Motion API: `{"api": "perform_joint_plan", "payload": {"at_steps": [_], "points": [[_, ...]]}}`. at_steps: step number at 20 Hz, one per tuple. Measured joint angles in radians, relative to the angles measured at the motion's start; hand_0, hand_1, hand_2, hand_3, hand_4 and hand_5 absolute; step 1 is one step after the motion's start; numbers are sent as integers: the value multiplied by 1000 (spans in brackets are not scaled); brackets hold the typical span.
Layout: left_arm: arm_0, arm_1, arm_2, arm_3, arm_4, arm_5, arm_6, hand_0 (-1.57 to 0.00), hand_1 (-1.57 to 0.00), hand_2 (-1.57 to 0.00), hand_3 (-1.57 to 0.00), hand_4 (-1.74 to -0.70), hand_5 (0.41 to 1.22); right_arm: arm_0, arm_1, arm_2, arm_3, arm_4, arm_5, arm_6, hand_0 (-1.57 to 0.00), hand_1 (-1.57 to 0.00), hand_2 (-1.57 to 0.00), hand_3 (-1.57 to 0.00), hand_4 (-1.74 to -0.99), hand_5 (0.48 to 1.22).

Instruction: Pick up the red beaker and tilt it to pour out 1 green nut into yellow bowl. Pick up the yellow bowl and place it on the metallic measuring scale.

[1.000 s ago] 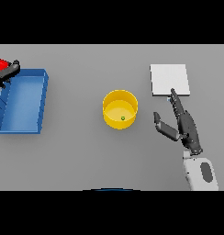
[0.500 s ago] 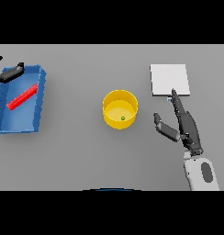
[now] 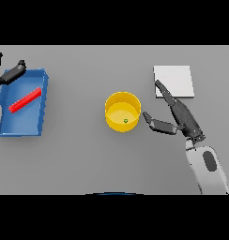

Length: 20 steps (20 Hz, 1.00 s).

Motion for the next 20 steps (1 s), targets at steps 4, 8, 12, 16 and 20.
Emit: {"api": "perform_joint_plan", "payload": {"at_steps": [4,8,12,16,20], "points": [[11,-1,0,-21,5,-1,-2,-3,-2,-2,-1,-744,709,-96,-82,99,43,139,68,8,-2,1,1,1,-1243,638],[26,6,14,-32,17,-5,-5,-1,0,0,0,-751,713,-213,-153,205,80,276,128,-20,0,1,1,1,-1229,616],[18,-2,14,-21,21,-2,-23,0,0,1,1,-755,717,-310,-174,288,136,338,203,-59,1,1,1,1,-1226,632],[16,-10,23,-19,34,-1,-27,1,1,1,1,-773,721,-366,-182,348,170,384,251,-72,1,1,1,1,-1212,645],[17,-9,31,-15,39,5,-35,1,1,1,1,-786,728,-398,-177,393,229,415,267,-114,1,1,1,1,-1224,653]]}}
